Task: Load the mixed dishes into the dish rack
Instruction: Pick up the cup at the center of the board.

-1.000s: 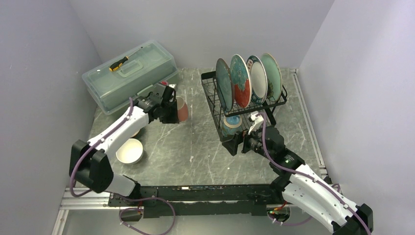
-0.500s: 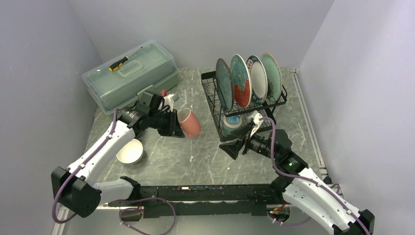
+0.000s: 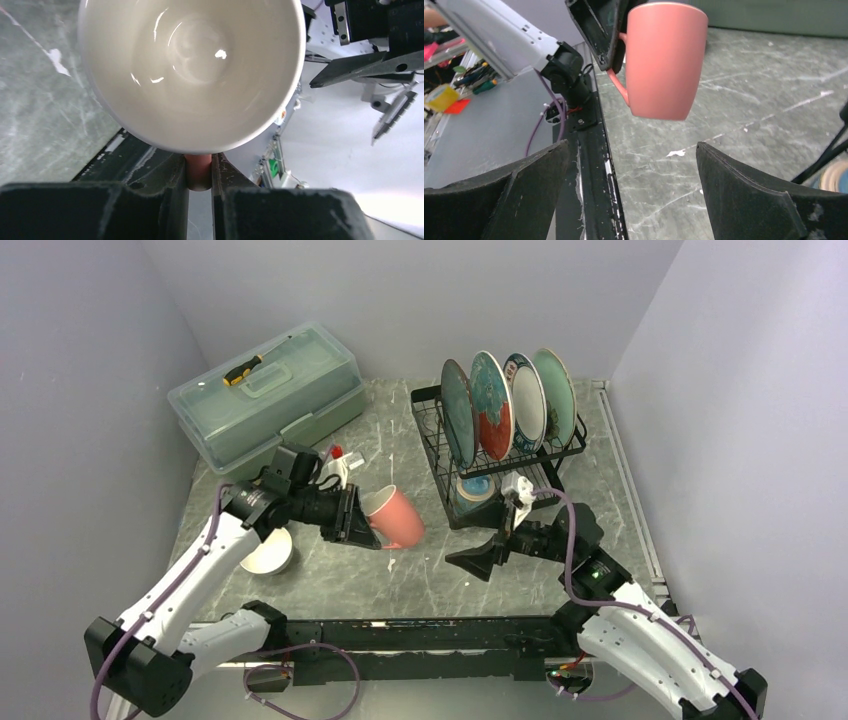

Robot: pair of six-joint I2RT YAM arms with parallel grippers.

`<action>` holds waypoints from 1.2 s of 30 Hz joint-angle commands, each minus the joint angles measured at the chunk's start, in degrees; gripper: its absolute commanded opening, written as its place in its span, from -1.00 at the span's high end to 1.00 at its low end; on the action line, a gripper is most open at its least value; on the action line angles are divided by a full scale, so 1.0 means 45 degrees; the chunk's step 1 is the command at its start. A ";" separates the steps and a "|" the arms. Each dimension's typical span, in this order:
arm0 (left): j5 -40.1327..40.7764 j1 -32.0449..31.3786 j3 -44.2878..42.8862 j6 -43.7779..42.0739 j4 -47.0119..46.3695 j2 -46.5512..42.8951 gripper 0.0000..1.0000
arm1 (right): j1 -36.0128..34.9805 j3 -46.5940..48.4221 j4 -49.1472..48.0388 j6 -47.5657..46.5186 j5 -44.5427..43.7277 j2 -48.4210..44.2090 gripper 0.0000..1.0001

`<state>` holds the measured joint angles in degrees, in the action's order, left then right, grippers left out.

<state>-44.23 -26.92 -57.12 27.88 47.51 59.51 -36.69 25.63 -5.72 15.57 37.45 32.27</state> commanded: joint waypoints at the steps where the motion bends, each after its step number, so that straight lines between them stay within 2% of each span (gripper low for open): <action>1: -0.2856 0.0100 -0.0006 0.0629 -0.1466 -0.0927 1.00 | -0.0142 0.1400 -0.0421 -0.0962 0.1371 0.0124 -0.99; 5: -0.3712 0.0132 0.0571 0.2074 -0.2791 -0.1728 1.00 | -0.0160 0.1749 -0.0209 -0.2669 0.1995 -0.0331 -0.99; 11: -0.4793 0.0142 0.2371 0.6640 -0.7489 -0.2999 1.00 | -0.0168 0.1902 -0.0924 -0.4695 0.3266 -0.1035 -0.99; 18: -0.4868 0.0142 0.3737 1.0601 -1.1375 -0.4080 1.00 | -0.0166 0.1935 -0.1179 -0.7645 0.3474 -0.1603 -0.99; 22: -0.5093 0.0142 0.3681 1.1500 -1.1390 -0.4478 1.00 | -0.0168 0.2028 -0.1404 -0.8881 0.3743 -0.1433 -0.99; 26: -0.5500 0.0142 0.3564 1.2166 -1.1712 -0.4734 1.00 | -0.0173 0.1738 -0.2806 -0.9159 0.3743 -0.1061 -0.99; 31: -0.6006 0.0142 0.3201 1.2021 -1.1339 -0.5032 1.00 | -0.0341 0.1767 -0.4181 -0.9455 0.4352 -0.0122 -0.99; 36: -0.6385 0.0142 0.3071 1.2298 -1.1624 -0.5305 1.00 | -0.1069 0.2115 -0.3689 -1.1076 0.4590 0.0427 -0.99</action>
<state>-69.04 -26.44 -38.94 81.71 2.28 37.58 -39.00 32.32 -19.64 -26.92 54.74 32.77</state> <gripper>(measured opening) 0.196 0.994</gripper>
